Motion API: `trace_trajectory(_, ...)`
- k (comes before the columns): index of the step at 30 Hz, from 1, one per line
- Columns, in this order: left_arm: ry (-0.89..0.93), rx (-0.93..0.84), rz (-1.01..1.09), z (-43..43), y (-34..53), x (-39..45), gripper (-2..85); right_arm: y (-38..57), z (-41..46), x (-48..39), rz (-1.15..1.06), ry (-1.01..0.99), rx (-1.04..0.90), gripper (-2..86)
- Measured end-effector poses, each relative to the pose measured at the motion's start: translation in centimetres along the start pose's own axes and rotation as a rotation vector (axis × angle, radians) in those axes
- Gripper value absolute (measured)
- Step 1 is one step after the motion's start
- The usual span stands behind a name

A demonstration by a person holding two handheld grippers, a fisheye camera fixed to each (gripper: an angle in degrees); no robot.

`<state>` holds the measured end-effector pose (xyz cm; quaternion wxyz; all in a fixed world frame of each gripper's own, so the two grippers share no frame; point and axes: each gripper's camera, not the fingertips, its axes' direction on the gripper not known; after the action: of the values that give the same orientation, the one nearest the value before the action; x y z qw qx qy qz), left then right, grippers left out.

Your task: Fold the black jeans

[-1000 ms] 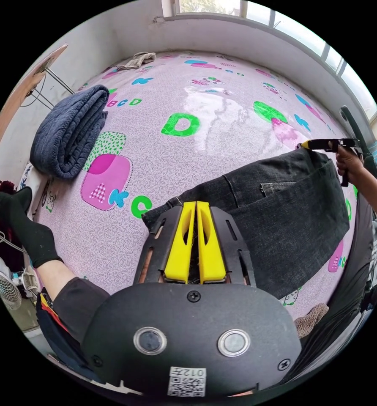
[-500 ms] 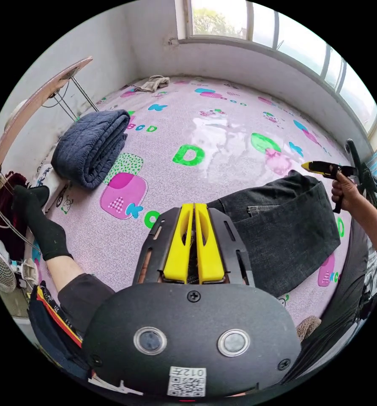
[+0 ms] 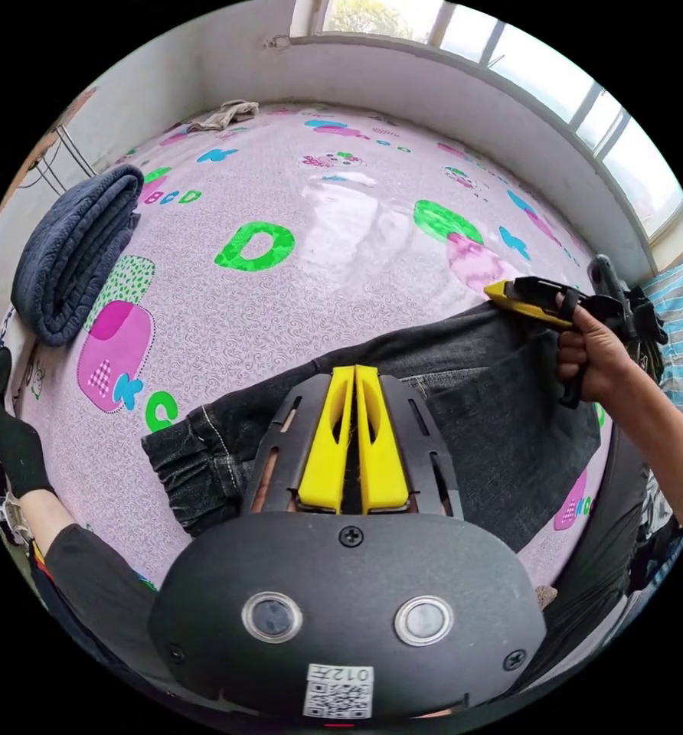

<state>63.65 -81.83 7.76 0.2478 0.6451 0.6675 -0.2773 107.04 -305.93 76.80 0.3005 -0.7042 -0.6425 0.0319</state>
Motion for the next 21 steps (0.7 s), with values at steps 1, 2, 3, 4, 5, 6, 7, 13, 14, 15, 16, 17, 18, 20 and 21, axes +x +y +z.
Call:
trace_trajectory(1,0.014,0.004,-0.007,0.1,0.1,-0.3,0.0,-0.2,-0.6,0.6,0.039,-0.008,0.041,-0.9)
trace_trajectory(2,0.035,0.01,-0.018,0.2,0.2,-0.7,-0.1,-0.3,-0.9,1.1,0.059,-0.049,0.044,-0.9)
trace_trajectory(3,0.036,0.005,-0.018,0.4,0.0,-0.8,-0.1,-0.3,-1.0,1.1,0.057,-0.056,0.045,-0.9)
trace_trajectory(4,0.029,0.002,-0.013,0.4,-0.1,-0.7,-0.1,-0.4,-1.3,1.0,0.033,-0.057,0.032,-0.9)
trace_trajectory(5,0.014,0.003,0.0,0.5,-0.2,-0.5,0.0,-0.5,-1.6,0.9,0.005,-0.059,0.009,-0.9)
trace_trajectory(6,0.014,0.003,0.006,0.6,-0.3,-0.4,0.1,-0.4,-1.9,0.7,-0.013,-0.058,0.008,-0.9)
trace_trajectory(7,0.023,0.001,0.011,0.6,-0.3,-0.3,0.2,-0.1,-2.9,0.3,-0.057,-0.049,0.041,-0.9)
trace_trajectory(13,0.012,0.079,0.034,-1.3,-0.5,1.2,0.5,1.5,-6.8,-1.2,-0.188,-0.038,0.089,-0.9)
trace_trajectory(14,-0.021,0.072,0.038,-1.1,-0.7,1.4,0.5,1.3,-6.4,-1.5,-0.22,0.0,0.026,-0.9)
trace_trajectory(15,-0.049,0.039,0.031,-0.5,-0.8,1.2,0.4,1.2,-6.3,-1.6,-0.224,0.034,0.004,-0.9)
trace_trajectory(16,-0.061,0.017,0.02,0.0,-0.8,0.9,0.4,0.8,-6.1,-1.5,-0.218,0.103,-0.02,-0.9)
trace_trajectory(17,-0.091,-0.023,-0.011,0.9,-0.6,0.0,0.3,0.4,-6.3,-1.2,-0.205,0.105,-0.032,-0.9)
trace_trajectory(18,-0.064,-0.021,-0.032,1.4,0.0,-1.0,0.2,0.1,-6.4,-1.0,-0.183,0.092,-0.031,-0.9)
trace_trajectory(20,0.017,-0.006,-0.086,1.7,0.5,-2.6,0.1,-0.4,-7.0,-0.7,-0.122,0.06,-0.031,-0.9)
trace_trajectory(21,0.051,-0.013,-0.107,2.0,0.6,-3.2,0.2,-0.5,-7.2,-0.7,-0.109,0.054,-0.031,-0.9)
